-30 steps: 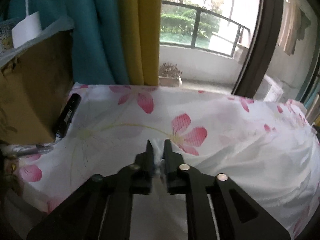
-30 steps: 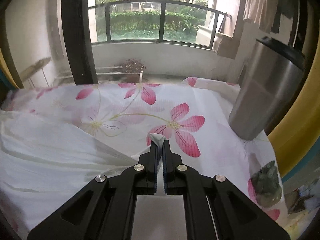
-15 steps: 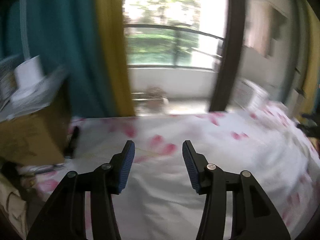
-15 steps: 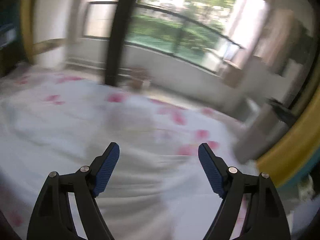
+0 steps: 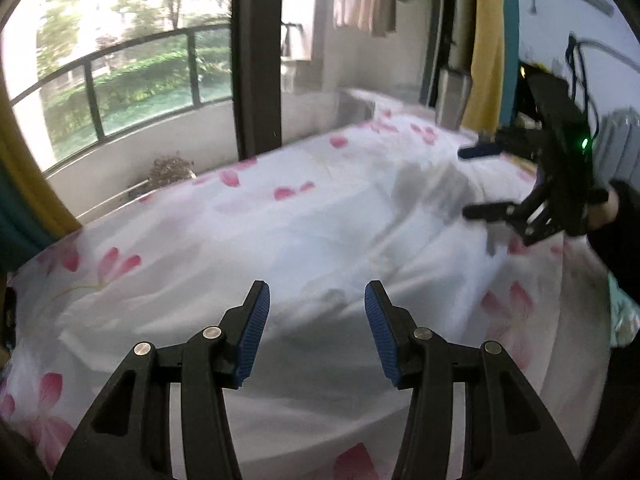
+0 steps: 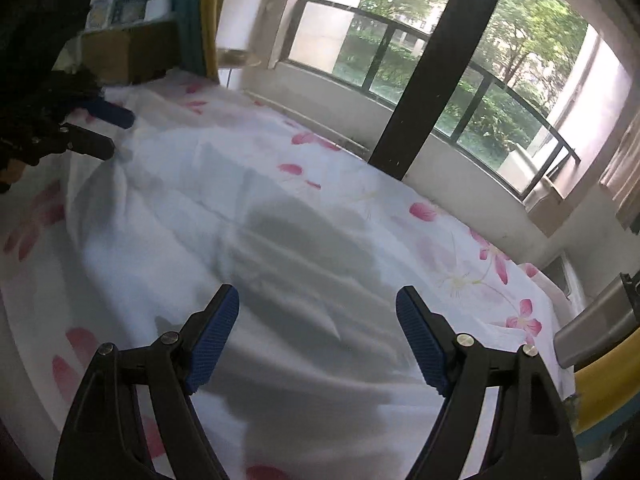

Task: Fold large clothes

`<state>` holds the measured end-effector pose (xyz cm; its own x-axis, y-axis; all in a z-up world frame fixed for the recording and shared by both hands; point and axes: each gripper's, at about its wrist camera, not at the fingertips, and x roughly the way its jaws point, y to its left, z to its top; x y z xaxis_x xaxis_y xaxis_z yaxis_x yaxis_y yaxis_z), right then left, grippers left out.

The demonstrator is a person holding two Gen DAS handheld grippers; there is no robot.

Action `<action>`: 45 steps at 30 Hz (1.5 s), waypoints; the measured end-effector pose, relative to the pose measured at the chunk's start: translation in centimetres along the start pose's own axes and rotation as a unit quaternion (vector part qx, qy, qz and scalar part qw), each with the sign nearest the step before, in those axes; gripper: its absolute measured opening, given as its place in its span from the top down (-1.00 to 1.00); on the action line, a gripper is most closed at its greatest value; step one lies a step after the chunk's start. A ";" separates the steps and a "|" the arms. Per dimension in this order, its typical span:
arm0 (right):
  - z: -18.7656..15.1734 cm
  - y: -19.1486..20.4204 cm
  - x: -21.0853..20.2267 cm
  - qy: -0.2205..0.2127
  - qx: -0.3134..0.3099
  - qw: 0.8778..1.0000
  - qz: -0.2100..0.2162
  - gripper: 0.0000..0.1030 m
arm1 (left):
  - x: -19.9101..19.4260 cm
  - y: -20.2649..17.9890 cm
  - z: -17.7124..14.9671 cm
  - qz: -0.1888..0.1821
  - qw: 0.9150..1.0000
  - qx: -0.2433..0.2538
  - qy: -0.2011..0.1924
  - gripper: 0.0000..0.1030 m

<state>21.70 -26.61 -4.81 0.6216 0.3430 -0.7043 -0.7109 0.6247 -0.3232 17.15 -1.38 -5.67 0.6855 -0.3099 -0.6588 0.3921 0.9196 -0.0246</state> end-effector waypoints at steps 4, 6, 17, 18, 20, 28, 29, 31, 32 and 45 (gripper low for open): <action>-0.4 0.1 0.1 0.010 0.000 1.000 0.006 -0.53 | 1.5 0.2 -0.3 0.037 0.999 0.006 0.021 -0.02; -0.3 0.1 0.4 0.011 0.002 1.000 0.012 -0.27 | 1.2 0.4 -0.4 0.037 0.999 -0.001 0.019 -0.02; 0.5 -1.4 1.9 -0.006 0.043 0.999 0.028 0.95 | 1.0 0.5 0.4 0.026 1.000 -0.003 0.012 0.77; 0.8 -1.7 1.7 -0.013 0.045 0.999 0.026 0.96 | 0.9 0.7 0.5 0.021 1.000 -0.005 0.007 0.84; 1.2 -2.3 1.5 -0.022 0.053 0.998 0.022 0.96 | 0.9 1.2 1.0 0.008 1.000 -0.019 -0.005 0.87; 4.3 -5.3 2.6 -0.036 0.044 0.998 0.002 0.96 | 2.3 3.0 4.9 0.020 1.000 -0.003 -0.007 0.88; 4.7 -5.6 3.0 -0.036 0.042 0.998 0.000 0.96 | 2.7 3.4 5.4 0.020 1.000 -0.005 -0.006 0.88; 5.3 -6.5 4.1 -0.035 0.044 0.998 -0.002 0.96 | 3.8 4.8 6.4 0.011 1.000 -0.025 -0.004 0.88; 5.4 -6.9 4.4 -0.034 0.048 0.998 0.000 0.96 | 4.6 5.8 6.9 0.007 0.999 -0.043 -0.002 0.88; 6.3 -9.3 11.9 0.049 0.048 0.997 -0.020 0.95 | 11.8 13.1 9.0 -0.006 0.988 -0.136 0.067 0.67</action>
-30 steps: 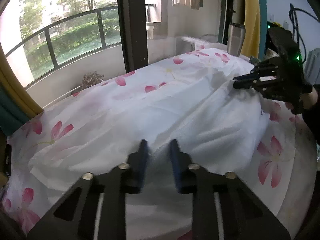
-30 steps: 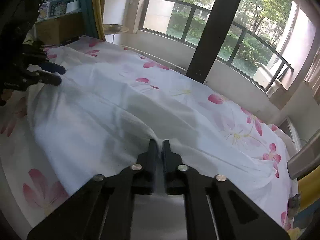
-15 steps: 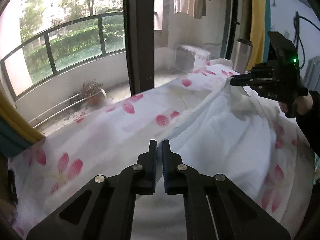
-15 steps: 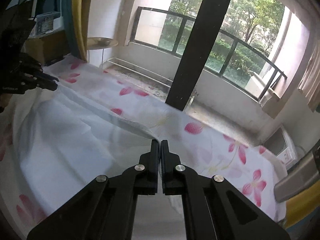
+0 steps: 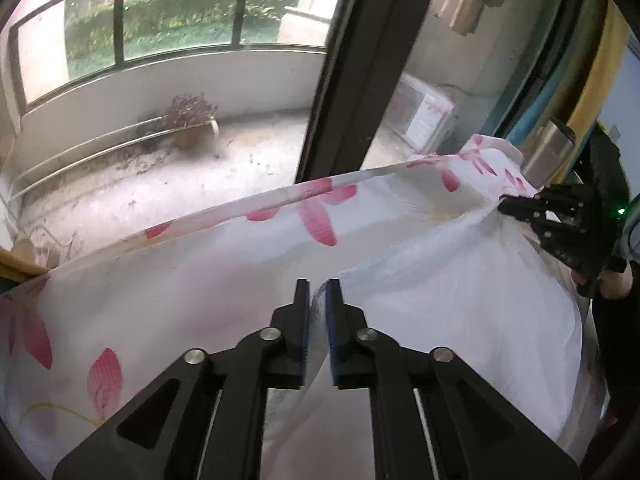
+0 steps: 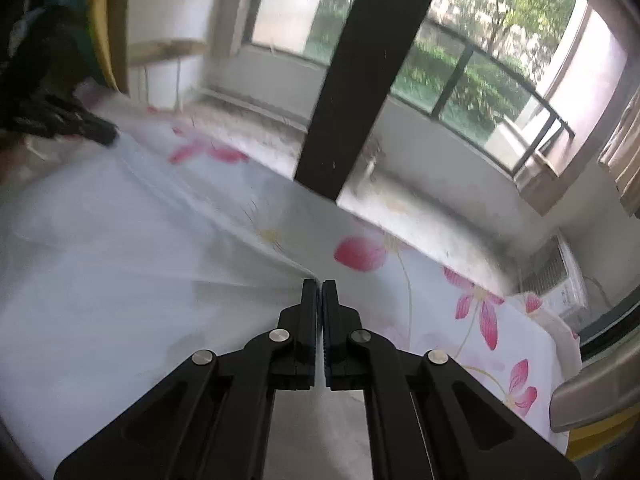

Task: Fold large clothes

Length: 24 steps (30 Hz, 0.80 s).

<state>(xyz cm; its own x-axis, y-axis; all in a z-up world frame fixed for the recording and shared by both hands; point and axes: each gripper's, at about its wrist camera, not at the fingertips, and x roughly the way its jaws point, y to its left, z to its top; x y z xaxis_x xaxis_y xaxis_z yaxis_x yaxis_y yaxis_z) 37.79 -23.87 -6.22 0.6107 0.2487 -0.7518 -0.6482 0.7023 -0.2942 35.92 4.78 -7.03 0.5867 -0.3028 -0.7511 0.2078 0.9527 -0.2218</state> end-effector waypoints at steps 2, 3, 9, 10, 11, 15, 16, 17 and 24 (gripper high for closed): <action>-0.1 -0.3 0.9 0.023 0.000 1.000 0.010 0.95 | -0.6 0.7 -0.2 0.030 1.000 -0.005 -0.003 0.48; -0.2 -0.4 1.2 0.034 -0.003 0.999 0.009 0.95 | -1.0 1.1 -0.3 0.048 0.999 -0.010 -0.002 0.48; -1.1 -1.0 -0.9 0.021 0.003 1.000 -0.002 0.94 | -4.5 2.2 -1.2 0.086 0.996 -0.016 -0.020 0.47; -1.3 -1.1 -1.2 0.021 0.005 1.000 -0.004 0.94 | -5.0 1.9 -1.4 0.083 0.996 -0.011 -0.020 0.47; -1.4 -1.2 -1.3 0.021 0.007 1.000 -0.004 0.94 | -5.3 1.4 -1.7 0.075 0.997 -0.005 -0.018 0.47; -2.1 -1.8 -2.3 0.017 0.023 1.000 0.008 0.94 | -4.9 -0.2 -3.7 0.040 0.999 0.025 0.018 0.47; -2.5 -2.0 -2.7 0.017 0.029 0.999 0.013 0.94 | -4.3 -0.6 -4.4 0.032 0.998 0.030 0.036 0.47; -2.7 -2.2 -2.9 0.018 0.033 0.999 0.016 0.94 | -3.9 -0.7 -4.7 0.026 0.998 0.034 0.045 0.47; -5.4 -3.9 -2.3 0.045 0.073 0.995 0.045 0.93 | -0.9 1.1 -4.2 0.069 0.996 0.012 0.053 0.47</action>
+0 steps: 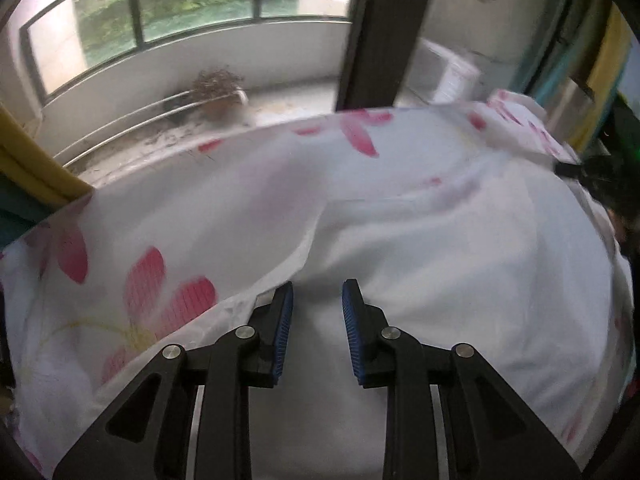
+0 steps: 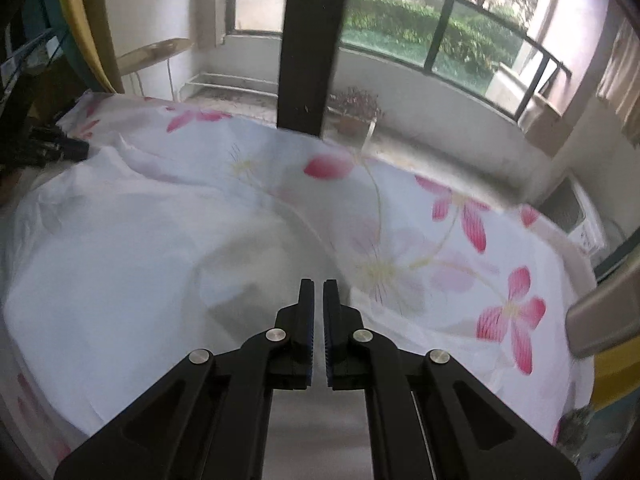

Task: Fold large clothes

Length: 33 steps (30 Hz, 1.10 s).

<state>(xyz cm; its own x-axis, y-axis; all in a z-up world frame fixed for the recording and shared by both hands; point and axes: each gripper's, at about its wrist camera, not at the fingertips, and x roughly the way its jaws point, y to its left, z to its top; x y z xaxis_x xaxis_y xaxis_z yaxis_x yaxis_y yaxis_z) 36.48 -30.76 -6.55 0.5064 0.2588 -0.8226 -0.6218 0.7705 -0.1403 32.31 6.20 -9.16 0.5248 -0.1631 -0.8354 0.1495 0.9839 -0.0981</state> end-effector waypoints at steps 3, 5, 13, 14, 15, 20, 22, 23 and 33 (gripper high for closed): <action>-0.6 -0.7 1.0 0.010 0.005 1.000 -0.007 0.93 | 0.3 0.8 1.1 0.064 0.998 -0.004 -0.013 0.47; -0.7 -1.3 1.7 0.014 0.010 1.000 -0.009 0.92 | 0.5 1.5 1.7 0.095 0.995 -0.012 -0.020 0.47; 0.6 -3.6 2.2 0.004 0.006 0.998 -0.063 0.36 | -2.2 2.5 0.7 0.123 0.991 -0.035 -0.044 0.47; 0.7 -4.1 1.9 -0.001 0.008 0.997 -0.073 0.35 | -3.0 2.4 -0.2 0.131 0.990 -0.036 -0.050 0.47; 0.7 -4.7 1.4 -0.007 0.013 0.997 -0.081 0.34 | -3.6 2.5 -0.7 0.134 0.989 -0.037 -0.054 0.47; 0.2 -7.7 -1.9 -0.036 0.067 0.993 -0.092 0.30 | -7.6 3.1 -3.9 0.140 0.984 -0.044 -0.098 0.41; -0.4 -8.0 -3.3 -0.043 0.087 0.994 -0.053 0.24 | -8.5 3.1 -5.1 0.124 0.986 -0.046 -0.104 0.05; -0.5 -7.7 -3.4 -0.039 0.082 0.995 -0.046 0.20 | -8.4 3.2 -5.5 0.106 0.988 -0.050 -0.097 0.04; -5.4 -6.5 -2.0 0.021 0.077 0.995 -0.052 0.14 | -4.5 7.8 -6.3 0.138 0.981 -0.126 -0.047 0.04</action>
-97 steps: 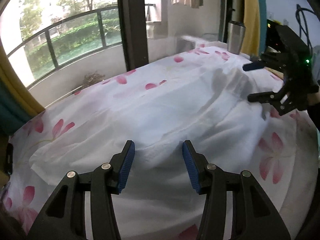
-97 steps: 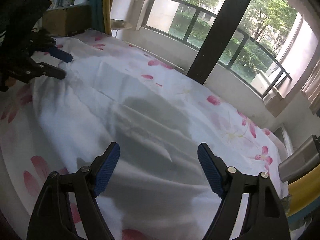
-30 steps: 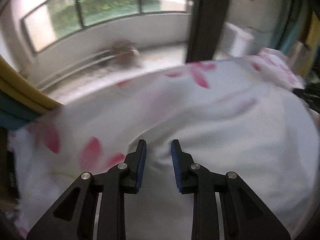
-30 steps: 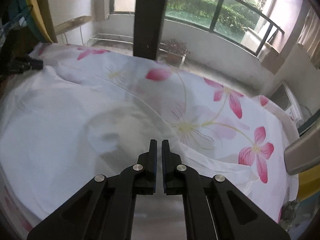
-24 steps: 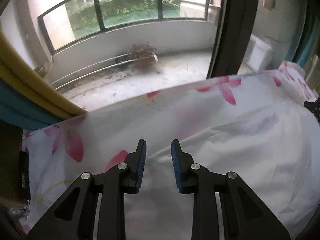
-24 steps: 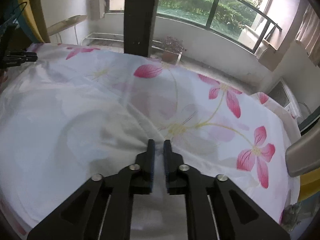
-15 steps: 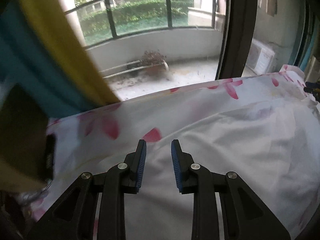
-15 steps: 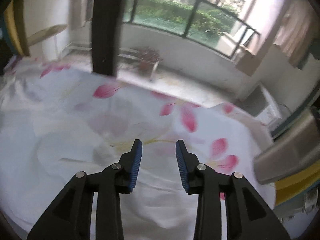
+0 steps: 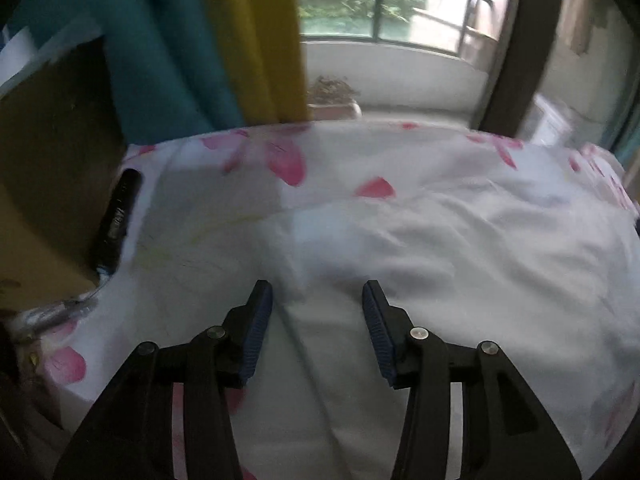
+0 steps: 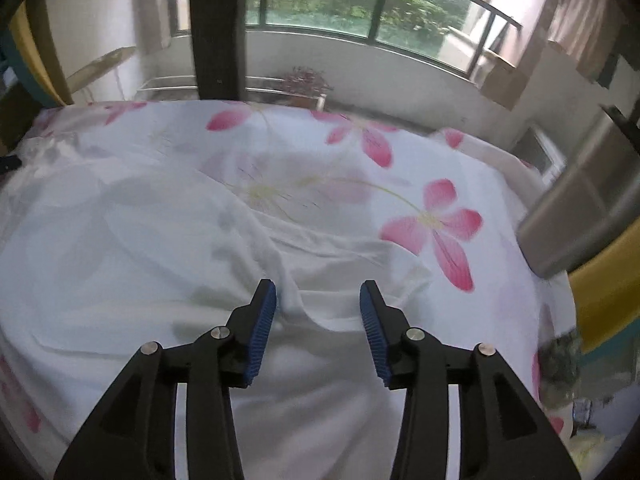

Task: Fold large clothes

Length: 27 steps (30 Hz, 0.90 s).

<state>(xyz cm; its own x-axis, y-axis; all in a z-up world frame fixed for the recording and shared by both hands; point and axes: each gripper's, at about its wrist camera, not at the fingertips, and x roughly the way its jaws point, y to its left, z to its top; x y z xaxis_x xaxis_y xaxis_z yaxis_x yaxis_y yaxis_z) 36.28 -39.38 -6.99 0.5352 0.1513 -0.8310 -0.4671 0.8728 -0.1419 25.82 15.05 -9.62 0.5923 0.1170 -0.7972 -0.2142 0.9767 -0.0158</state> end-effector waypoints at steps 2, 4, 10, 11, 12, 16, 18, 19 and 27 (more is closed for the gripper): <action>0.0 -0.4 -0.5 -0.008 0.011 1.000 -0.007 0.14 | 0.6 0.0 0.6 0.023 1.000 0.006 -0.002 0.04; 0.3 -0.5 -1.2 -0.019 0.012 1.000 -0.004 0.14 | 0.7 0.1 1.0 0.037 0.999 0.013 -0.005 0.04; 0.1 -0.9 -1.5 -0.015 0.000 1.000 -0.009 -0.06 | 1.2 0.5 1.2 0.004 1.000 -0.001 -0.012 0.04; -0.1 -1.4 -1.4 -0.014 0.003 1.000 -0.010 -0.18 | 1.2 0.3 1.0 0.001 1.000 0.007 -0.018 0.10; -0.3 -1.8 -1.3 -0.012 0.007 1.000 -0.013 -0.21 | 1.2 0.1 0.8 0.003 1.000 0.014 -0.022 0.48; -0.8 -3.9 -1.7 -0.013 0.031 0.999 -0.015 -0.21 | 0.6 1.1 0.3 0.019 0.999 -0.003 -0.032 0.95; -0.9 -4.7 -2.0 -0.017 0.045 0.999 0.002 -0.21 | 0.2 2.0 0.0 0.035 0.998 -0.028 -0.039 0.95; -1.1 -5.1 -2.0 -0.018 0.055 0.998 0.008 -0.21 | 0.0 2.3 -0.1 0.039 0.998 -0.036 -0.043 0.95; -1.4 -5.3 -0.7 -0.018 0.066 0.997 0.037 -0.21 | -0.4 3.6 -1.1 0.049 0.996 -0.073 -0.031 0.94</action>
<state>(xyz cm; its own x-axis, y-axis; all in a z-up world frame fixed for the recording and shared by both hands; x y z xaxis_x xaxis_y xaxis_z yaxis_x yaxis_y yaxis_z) 37.39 -44.79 -6.37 0.5279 0.2325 -0.8169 -0.4105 0.9119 -0.0057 23.90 18.34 -10.00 0.6085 0.2258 -0.7607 -0.3809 0.9241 -0.0303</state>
